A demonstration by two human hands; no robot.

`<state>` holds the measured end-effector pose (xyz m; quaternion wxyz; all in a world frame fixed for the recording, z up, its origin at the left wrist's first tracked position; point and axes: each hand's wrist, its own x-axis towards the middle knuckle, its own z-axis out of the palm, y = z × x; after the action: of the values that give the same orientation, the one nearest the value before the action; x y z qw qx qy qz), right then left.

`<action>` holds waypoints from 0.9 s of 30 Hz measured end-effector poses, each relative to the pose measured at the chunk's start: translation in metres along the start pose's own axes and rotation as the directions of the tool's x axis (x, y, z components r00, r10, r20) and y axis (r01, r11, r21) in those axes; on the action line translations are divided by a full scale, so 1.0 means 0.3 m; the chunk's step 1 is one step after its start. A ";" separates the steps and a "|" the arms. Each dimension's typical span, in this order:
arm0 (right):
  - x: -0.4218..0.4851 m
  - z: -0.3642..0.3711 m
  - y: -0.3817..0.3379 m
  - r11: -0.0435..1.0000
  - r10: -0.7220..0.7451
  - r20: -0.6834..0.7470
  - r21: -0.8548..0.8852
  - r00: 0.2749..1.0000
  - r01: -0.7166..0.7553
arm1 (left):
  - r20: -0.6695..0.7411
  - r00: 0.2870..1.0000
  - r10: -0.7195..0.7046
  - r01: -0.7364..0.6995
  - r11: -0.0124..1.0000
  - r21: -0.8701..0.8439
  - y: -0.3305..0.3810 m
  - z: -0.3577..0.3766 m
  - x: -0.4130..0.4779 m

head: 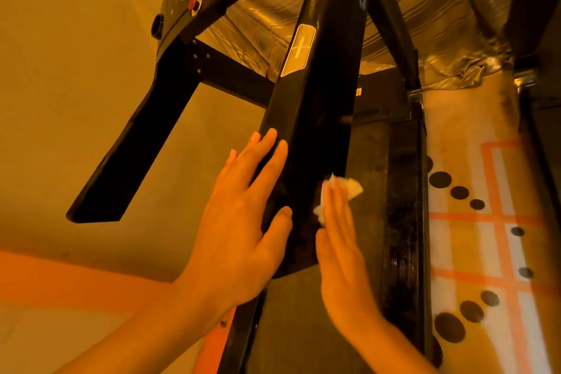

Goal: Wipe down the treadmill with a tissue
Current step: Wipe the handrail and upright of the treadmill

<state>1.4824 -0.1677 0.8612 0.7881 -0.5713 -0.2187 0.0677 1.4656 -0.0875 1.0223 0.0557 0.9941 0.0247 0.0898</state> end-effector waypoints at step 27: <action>0.593 -0.143 -0.022 0.974 0.162 -0.042 -0.155 0.986 -0.166 | -0.019 0.999 -0.037 0.038 0.998 0.051 0.021 0.005 -0.003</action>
<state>1.6590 -0.1439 0.9043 0.7350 -0.6492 -0.1640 0.1067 1.4651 -0.0939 1.0214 0.0317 0.9937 0.0463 0.0971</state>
